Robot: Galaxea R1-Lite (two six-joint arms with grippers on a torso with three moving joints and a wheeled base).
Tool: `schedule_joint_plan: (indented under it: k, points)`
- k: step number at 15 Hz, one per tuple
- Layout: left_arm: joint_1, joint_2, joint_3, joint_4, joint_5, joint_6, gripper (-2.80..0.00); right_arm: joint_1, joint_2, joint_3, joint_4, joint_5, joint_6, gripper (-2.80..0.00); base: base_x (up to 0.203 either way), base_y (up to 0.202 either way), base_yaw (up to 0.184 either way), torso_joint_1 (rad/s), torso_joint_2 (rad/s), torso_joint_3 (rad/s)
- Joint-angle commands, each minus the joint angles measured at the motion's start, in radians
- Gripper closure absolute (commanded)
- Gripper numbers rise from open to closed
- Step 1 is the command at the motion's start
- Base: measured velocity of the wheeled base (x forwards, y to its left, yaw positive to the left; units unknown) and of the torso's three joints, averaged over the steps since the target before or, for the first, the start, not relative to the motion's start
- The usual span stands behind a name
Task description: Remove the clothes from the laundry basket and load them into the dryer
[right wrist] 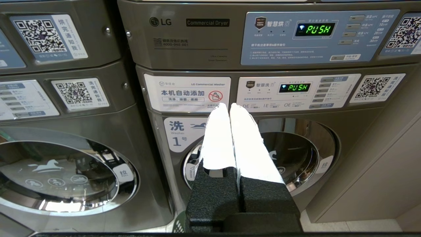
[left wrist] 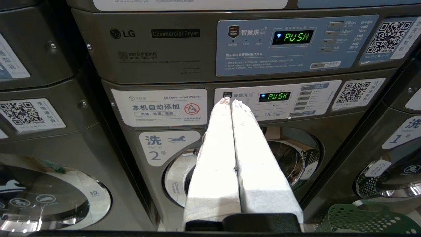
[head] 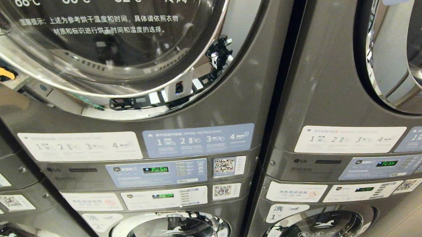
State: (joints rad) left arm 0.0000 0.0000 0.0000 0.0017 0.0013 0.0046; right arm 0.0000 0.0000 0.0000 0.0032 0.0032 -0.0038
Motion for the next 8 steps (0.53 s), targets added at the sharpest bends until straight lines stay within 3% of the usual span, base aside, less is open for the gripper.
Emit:
schedule_joint_plan:
  k: [1,8]
  points:
    - [0.000,0.000,0.002,0.000,0.000,0.000,0.00,0.000,0.000,0.000,0.000,0.000,-0.001,0.00,0.000,0.000,0.000,0.000,0.00,0.000]
    - [0.000,0.000,0.002,0.000,0.000,0.000,0.00,0.000,0.000,0.000,0.000,0.001,-0.001,0.00,0.000,0.000,0.000,0.000,0.00,0.000]
